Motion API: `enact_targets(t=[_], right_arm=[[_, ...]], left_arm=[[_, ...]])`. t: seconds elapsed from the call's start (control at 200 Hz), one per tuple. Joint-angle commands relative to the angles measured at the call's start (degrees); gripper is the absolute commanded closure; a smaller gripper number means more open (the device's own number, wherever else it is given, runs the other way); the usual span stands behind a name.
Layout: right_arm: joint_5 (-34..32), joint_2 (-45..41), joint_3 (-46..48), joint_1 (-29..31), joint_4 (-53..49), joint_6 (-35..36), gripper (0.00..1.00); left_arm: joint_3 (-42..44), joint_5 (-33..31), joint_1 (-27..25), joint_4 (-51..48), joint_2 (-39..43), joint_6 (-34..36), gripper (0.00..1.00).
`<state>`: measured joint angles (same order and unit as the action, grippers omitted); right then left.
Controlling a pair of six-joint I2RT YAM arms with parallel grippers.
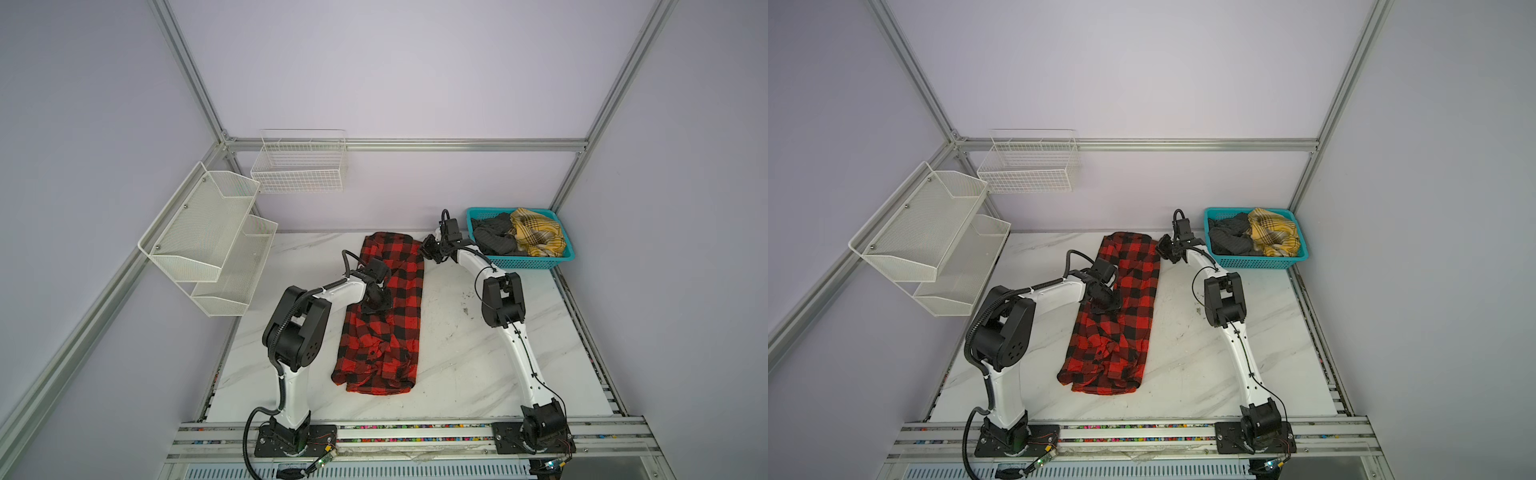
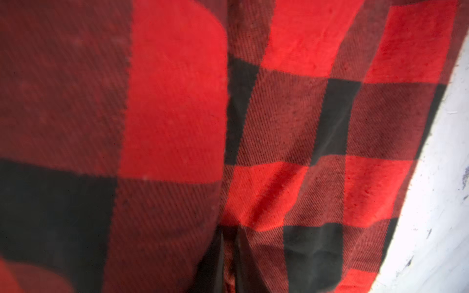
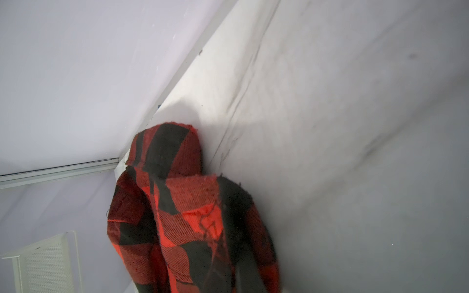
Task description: Fold and stack the long sleeve shirts
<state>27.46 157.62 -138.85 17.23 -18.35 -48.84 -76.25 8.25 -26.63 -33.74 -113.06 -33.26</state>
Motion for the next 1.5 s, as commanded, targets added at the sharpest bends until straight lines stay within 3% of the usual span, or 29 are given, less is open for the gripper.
enact_targets(t=[0.0,0.12,0.26,0.37,0.525,0.69,0.865,1.055,1.155,1.33,1.415,1.495], right_arm=[[0.5,0.91,1.61,-0.14,1.19,-1.9,0.95],[1.58,-1.26,3.14,-0.15,0.98,-0.98,0.71],[-1.32,-6.54,7.09,-0.16,-2.14,3.1,0.57],[-7.44,-10.49,9.87,-0.17,-8.85,8.24,0.35],[-13.83,-18.63,19.32,-0.17,-10.74,11.66,0.32],[-16.08,-23.94,25.21,0.43,-13.03,14.54,0.33],[-17.44,-29.38,32.24,0.71,-12.72,14.66,0.42],[-17.09,-32.71,36.62,1.05,-12.63,14.47,0.48],[-17.02,-33.56,37.13,1.24,-12.94,14.39,0.51],[-17.36,-34.43,36.09,1.27,-13.85,14.47,0.59],[-17.44,-34.59,35.39,1.57,-14.49,14.69,0.62],[-17.7,-34.48,34.79,2.24,-15.11,15.15,0.64]], left_arm=[[1.62,-1.57,0.03,-7.06,-0.19,1.45,0.87],[-3.9,-1.07,0.08,-9.43,0.98,1.38,0.81],[-13.85,-1.84,0.76,-12.21,1.28,1.41,0.48],[-23.57,-5.04,2.46,-13.29,-1.87,4.17,0.32],[-36.94,0.42,5.4,-13.8,-11.94,7.82,0.22],[-43.46,5.83,5.42,-13.62,-18.72,8.04,0.23],[-44.4,7.71,3.4,-9.74,-20.3,11.61,0.25],[-45.38,-1.85,1.61,-10.94,-23.04,12.69,0.29],[-46.52,-8.27,1.06,-13.05,-24.28,12.05,0.45],[-46.34,-14.03,1.31,-14.77,-24.78,9.96,0.82],[-45.53,-13.91,2.12,-14.7,-24.12,7.7,0.96],[-44.87,-11.18,3.2,-14.2,-23.2,5.37,1.0]])
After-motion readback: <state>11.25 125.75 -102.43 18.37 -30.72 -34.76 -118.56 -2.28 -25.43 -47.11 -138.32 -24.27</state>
